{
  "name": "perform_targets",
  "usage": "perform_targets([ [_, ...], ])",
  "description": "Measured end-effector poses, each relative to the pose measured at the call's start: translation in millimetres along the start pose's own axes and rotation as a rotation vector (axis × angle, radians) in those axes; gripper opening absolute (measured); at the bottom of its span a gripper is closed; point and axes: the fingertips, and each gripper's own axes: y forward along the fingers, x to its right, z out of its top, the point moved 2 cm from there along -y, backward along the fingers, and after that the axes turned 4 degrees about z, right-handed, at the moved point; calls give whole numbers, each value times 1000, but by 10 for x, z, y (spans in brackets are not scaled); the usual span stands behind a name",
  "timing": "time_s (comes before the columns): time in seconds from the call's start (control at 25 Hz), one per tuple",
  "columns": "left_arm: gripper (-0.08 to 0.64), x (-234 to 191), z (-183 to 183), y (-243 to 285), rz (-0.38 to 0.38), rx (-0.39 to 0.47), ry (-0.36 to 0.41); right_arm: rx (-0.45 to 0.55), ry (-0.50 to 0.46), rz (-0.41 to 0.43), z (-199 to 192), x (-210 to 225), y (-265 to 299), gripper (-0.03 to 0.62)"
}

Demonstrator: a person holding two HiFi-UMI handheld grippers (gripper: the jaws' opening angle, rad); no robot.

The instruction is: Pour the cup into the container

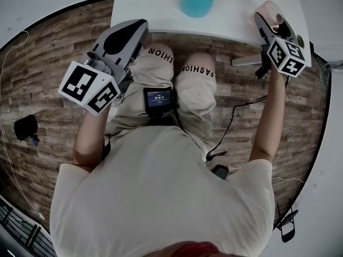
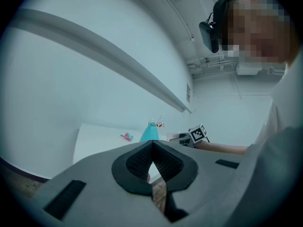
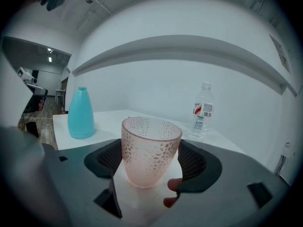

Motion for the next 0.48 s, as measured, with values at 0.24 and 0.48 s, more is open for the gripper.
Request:
perform_targets([
  [0.24,11,8,-10,-16,1,0,-3,-18,-42,26,-28,-45,11,391],
  [0.48,11,-10,0,-39,2,4,-5,50,-55,23,136,-86,-48,466],
])
